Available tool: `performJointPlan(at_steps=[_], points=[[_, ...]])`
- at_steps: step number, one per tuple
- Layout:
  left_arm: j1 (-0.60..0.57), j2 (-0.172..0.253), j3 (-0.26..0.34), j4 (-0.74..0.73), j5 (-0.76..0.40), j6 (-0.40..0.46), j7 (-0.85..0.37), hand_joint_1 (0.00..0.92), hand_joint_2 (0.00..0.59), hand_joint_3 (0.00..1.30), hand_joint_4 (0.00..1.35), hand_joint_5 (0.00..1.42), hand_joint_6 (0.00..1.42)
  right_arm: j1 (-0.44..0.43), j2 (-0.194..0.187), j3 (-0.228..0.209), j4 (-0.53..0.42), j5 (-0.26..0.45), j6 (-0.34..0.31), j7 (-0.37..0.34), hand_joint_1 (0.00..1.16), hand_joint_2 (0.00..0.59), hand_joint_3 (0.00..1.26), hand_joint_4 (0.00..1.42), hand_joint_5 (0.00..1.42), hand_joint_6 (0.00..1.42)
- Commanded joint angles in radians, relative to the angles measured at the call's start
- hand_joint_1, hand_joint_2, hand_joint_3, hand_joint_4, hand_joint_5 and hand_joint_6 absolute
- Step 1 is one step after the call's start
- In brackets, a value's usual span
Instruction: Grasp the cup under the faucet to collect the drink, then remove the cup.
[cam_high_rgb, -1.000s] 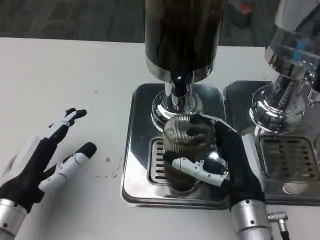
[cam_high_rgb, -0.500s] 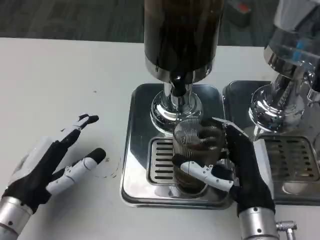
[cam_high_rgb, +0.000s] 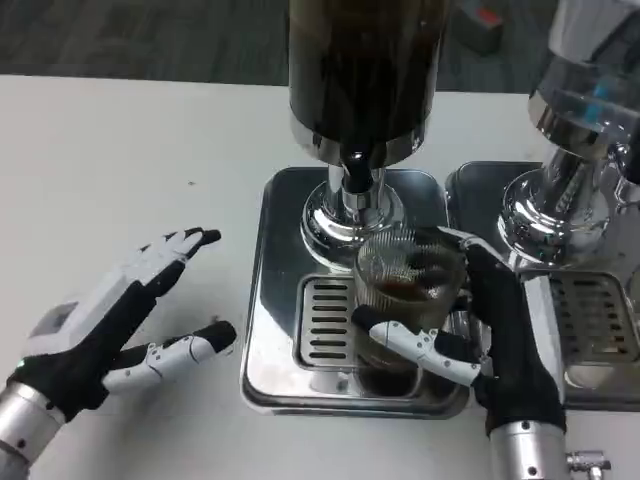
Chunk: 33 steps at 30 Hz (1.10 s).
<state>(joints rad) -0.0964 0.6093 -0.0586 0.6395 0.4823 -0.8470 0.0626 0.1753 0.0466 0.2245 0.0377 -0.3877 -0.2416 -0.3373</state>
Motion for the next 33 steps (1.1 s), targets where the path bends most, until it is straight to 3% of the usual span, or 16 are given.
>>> performJointPlan(at_steps=[1,18,24,33], points=[[0.037,0.043,-0.005,-0.056,0.062,0.007,0.049,0.000,0.132,0.06,0.00,0.00,0.00,0.032,-0.009,0.006,-0.073,0.006,-0.045,0.010,1.10,0.156,0.52,0.68,0.85,1.21],[0.147,0.122,0.007,-0.164,0.121,-0.006,0.113,0.000,0.132,0.00,0.00,0.00,0.00,0.147,-0.026,0.012,-0.223,0.018,-0.032,0.070,1.09,0.161,0.52,0.67,0.85,1.21],[0.189,0.135,0.002,-0.203,0.150,0.004,0.126,0.000,0.132,0.00,0.00,0.00,0.00,0.187,-0.027,0.022,-0.289,0.039,-0.028,0.109,1.09,0.163,0.52,0.67,0.85,1.22],[0.318,0.137,0.045,-0.325,0.180,0.054,0.168,0.000,0.136,0.00,0.00,0.00,0.00,0.295,-0.033,0.036,-0.413,0.061,-0.020,0.153,1.08,0.165,0.51,0.66,0.85,1.20]])
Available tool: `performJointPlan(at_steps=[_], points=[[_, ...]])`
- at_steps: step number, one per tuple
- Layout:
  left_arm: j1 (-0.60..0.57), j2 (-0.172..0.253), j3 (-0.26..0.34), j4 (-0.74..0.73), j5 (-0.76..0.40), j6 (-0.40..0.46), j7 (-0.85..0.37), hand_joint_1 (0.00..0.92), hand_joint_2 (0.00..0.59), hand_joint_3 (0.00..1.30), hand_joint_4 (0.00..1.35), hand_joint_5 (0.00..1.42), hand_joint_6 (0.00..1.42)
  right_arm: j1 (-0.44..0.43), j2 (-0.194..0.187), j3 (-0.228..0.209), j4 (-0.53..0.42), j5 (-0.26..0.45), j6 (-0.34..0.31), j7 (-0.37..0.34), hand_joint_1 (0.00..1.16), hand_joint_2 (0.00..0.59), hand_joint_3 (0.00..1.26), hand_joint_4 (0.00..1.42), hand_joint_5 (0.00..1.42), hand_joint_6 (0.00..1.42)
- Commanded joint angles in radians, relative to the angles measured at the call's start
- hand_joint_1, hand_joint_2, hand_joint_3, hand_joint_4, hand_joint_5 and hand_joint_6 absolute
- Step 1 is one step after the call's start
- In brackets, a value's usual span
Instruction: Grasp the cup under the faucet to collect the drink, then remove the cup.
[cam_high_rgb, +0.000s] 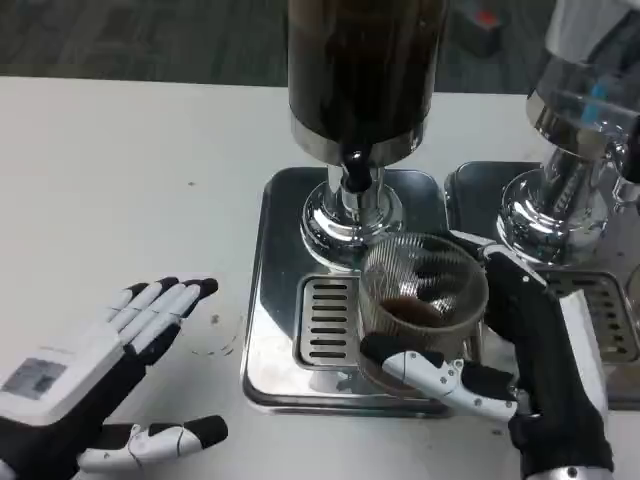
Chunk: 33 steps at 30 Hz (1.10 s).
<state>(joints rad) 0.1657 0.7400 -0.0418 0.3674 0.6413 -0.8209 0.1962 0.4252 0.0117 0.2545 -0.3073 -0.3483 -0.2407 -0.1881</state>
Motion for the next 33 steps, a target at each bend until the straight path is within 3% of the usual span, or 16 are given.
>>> performJointPlan(at_steps=[1,9,16,33], points=[[0.071,0.001,0.034,-0.067,0.024,0.035,0.043,0.000,0.138,0.00,0.00,0.00,0.00,0.055,0.002,0.007,-0.077,0.023,-0.020,0.004,1.08,0.166,0.51,0.66,0.85,1.20],[0.119,-0.012,0.051,-0.125,0.022,0.075,0.072,0.000,0.143,0.00,0.00,0.00,0.00,0.109,0.007,0.028,-0.114,0.022,-0.018,0.011,1.08,0.168,0.51,0.66,0.85,1.20],[0.125,-0.013,0.049,-0.128,0.006,0.081,0.061,0.000,0.146,0.00,0.00,0.00,0.00,0.102,-0.005,0.032,-0.127,-0.019,-0.023,0.008,1.07,0.168,0.51,0.66,0.85,1.20],[0.127,-0.019,0.032,-0.126,-0.007,0.083,0.049,0.000,0.150,0.00,0.00,0.00,0.00,0.096,-0.006,0.022,-0.117,0.001,-0.016,0.015,1.05,0.171,0.51,0.66,0.85,1.18]])
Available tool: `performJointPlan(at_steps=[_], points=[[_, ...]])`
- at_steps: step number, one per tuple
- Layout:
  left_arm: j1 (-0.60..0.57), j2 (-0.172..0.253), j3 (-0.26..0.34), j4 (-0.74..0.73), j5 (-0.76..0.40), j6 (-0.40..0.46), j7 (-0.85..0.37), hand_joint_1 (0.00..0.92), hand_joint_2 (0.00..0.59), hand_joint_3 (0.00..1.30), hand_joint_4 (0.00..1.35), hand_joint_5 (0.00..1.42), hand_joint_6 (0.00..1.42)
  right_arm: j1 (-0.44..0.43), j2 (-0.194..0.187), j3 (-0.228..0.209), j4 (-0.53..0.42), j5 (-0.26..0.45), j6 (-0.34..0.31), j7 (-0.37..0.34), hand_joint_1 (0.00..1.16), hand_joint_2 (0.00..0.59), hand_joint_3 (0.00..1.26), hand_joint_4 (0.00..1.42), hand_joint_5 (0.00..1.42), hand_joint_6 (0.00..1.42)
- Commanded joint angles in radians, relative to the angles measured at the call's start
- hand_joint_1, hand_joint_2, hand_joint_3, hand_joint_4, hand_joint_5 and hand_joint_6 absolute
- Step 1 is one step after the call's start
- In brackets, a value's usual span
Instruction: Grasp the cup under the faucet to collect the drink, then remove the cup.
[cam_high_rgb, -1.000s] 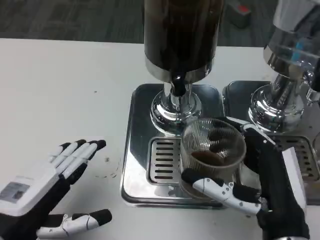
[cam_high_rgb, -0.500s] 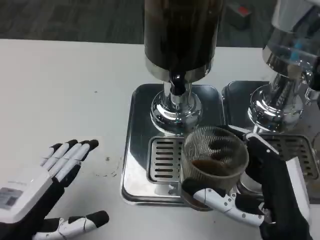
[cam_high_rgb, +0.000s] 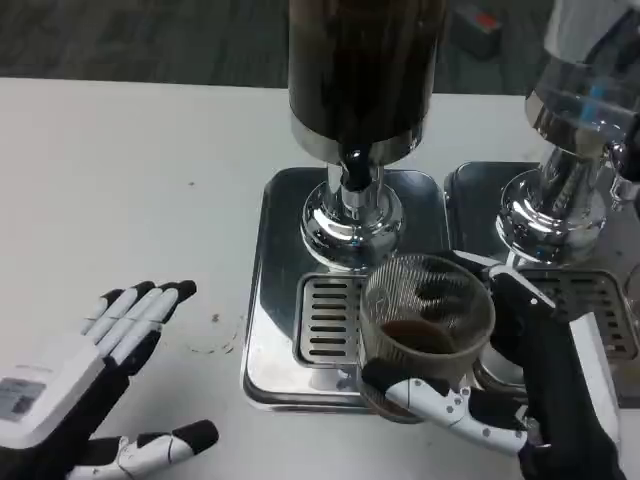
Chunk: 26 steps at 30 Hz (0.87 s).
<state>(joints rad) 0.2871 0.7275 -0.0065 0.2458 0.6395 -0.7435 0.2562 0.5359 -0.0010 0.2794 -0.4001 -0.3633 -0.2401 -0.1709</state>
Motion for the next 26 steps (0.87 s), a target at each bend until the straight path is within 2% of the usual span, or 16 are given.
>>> performJointPlan(at_steps=[1,26], points=[[0.005,-0.007,-0.004,-0.003,-0.006,0.005,-0.011,0.000,0.150,0.00,0.00,0.00,0.00,-0.017,0.006,-0.004,-0.024,0.015,-0.016,-0.001,1.05,0.172,0.51,0.66,0.85,1.18],[0.001,-0.004,-0.011,-0.018,-0.005,0.005,-0.025,0.000,0.150,0.00,0.00,0.00,0.00,-0.015,0.013,0.008,-0.025,-0.004,-0.014,-0.013,1.02,0.184,0.51,0.66,0.85,1.18]])
